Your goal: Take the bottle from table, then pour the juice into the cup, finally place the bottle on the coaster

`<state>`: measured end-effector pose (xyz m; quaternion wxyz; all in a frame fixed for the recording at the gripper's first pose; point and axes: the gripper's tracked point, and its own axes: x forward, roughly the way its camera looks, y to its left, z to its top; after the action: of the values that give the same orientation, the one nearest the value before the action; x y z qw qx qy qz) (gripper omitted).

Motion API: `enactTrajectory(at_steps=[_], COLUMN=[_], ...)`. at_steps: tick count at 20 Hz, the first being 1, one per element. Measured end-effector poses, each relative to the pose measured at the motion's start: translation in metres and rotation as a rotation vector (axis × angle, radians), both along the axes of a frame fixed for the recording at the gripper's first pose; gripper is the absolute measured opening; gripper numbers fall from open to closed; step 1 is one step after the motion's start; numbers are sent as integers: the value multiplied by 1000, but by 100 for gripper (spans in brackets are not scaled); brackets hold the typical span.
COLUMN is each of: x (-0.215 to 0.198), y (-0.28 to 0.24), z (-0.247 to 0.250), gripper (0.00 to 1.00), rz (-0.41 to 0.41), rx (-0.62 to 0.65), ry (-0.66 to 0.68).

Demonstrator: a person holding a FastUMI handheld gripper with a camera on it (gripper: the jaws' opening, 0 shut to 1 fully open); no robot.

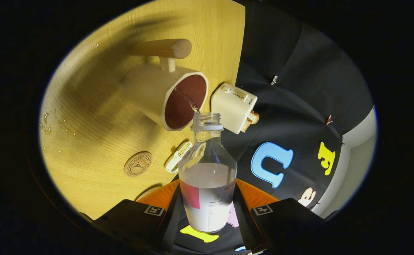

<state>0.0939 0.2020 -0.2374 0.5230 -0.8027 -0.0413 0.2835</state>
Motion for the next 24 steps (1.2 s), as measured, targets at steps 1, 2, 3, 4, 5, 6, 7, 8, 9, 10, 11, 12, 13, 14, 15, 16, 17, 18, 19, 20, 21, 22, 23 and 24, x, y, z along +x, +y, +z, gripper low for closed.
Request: enactTrajectory(at_steps=[1, 2, 3, 4, 5, 6, 7, 8, 9, 10, 11, 12, 13, 14, 15, 16, 17, 18, 19, 20, 21, 22, 23, 24], x=[1, 3, 4, 3, 1, 2, 3, 4, 3, 4, 4, 4, 5, 7, 9, 10, 11, 11, 11, 13, 13, 15, 15, 15], y=[0, 1, 1, 2, 2, 5, 6, 9, 10, 12, 13, 13, 12, 12, 12, 13, 11, 9, 9, 9, 9, 10, 10, 13], z=[0, -1, -1, 0, 2, 2, 3, 3, 4, 5, 5, 5, 6, 6, 7, 7, 8, 10, 10, 11, 14, 15, 16, 17], gripper=[75, 75, 75, 75, 75, 75, 75, 75, 75, 75, 75, 75, 75, 75, 75, 75, 75, 75, 75, 75, 75, 75, 75, 75], rz=[0, 0, 3, 9, 16, 25, 33, 42, 53, 64, 75, 81, 84, 88, 91, 94, 97, 103, 110, 115, 119, 124, 130, 143], rx=[-5, -13, -21, -30, -38, -43, -49, -55, -63, -72, -80, -86, -91, -95, -101, -107, -115, -122, -132, -140, -145, -148, -152, -161], ry=[0, 0, -2, -5, -9, -14, -15, -20, -26, -32, -35, -40, -43, -46, -49, -53, -59, -65, -72, -80, -90, -93, -98, -108])
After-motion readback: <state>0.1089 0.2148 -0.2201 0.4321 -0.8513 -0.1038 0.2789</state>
